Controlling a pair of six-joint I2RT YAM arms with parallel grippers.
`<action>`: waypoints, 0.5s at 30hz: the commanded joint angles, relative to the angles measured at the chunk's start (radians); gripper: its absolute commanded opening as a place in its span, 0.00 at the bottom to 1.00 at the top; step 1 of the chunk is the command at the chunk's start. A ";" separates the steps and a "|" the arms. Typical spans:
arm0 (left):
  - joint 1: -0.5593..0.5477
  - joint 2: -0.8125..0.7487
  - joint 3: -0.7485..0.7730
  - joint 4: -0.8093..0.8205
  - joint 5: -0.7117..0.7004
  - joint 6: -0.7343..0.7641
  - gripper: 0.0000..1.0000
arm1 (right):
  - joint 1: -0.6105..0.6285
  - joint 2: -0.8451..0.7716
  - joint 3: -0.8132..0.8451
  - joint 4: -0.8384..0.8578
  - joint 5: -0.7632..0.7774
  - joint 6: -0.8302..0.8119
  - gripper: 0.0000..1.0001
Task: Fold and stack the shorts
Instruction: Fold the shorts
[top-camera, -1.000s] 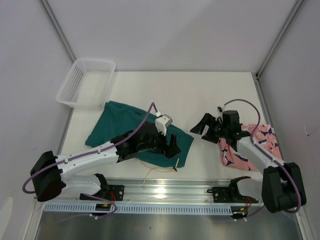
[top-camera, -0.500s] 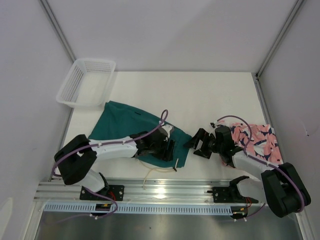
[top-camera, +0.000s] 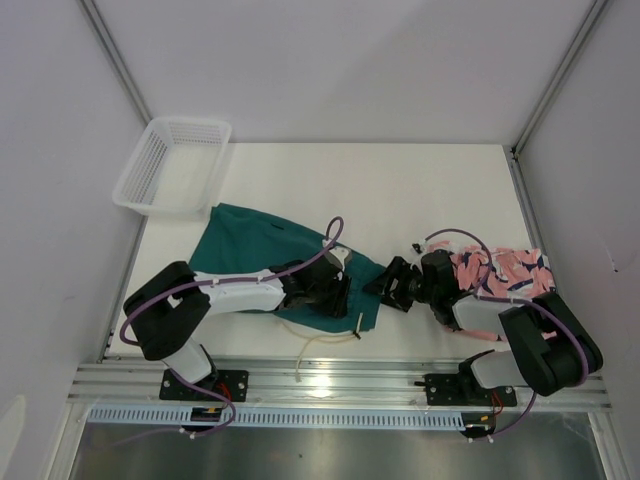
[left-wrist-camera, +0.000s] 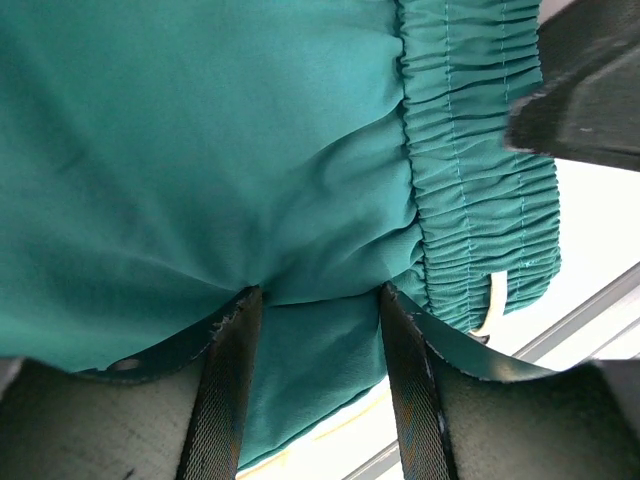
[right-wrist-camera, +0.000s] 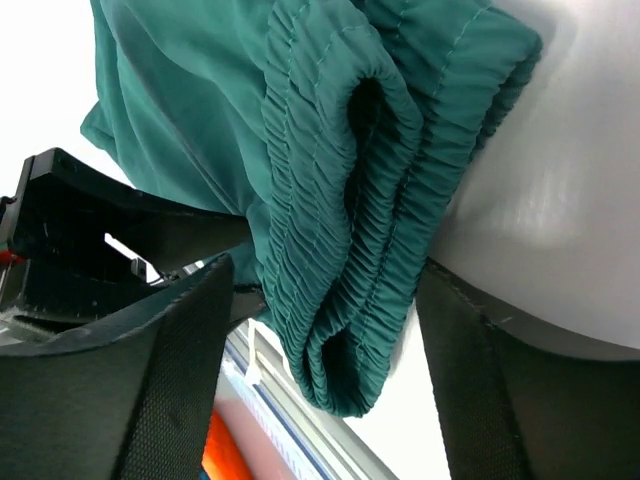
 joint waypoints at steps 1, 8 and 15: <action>-0.005 0.004 0.019 -0.011 -0.017 -0.010 0.55 | 0.024 0.062 0.004 0.079 0.024 0.004 0.71; -0.011 0.034 0.014 0.012 -0.017 -0.013 0.55 | 0.055 0.091 0.027 0.100 0.015 0.015 0.49; -0.034 0.063 0.028 0.035 -0.015 -0.020 0.55 | 0.096 0.001 0.114 -0.084 0.079 -0.027 0.39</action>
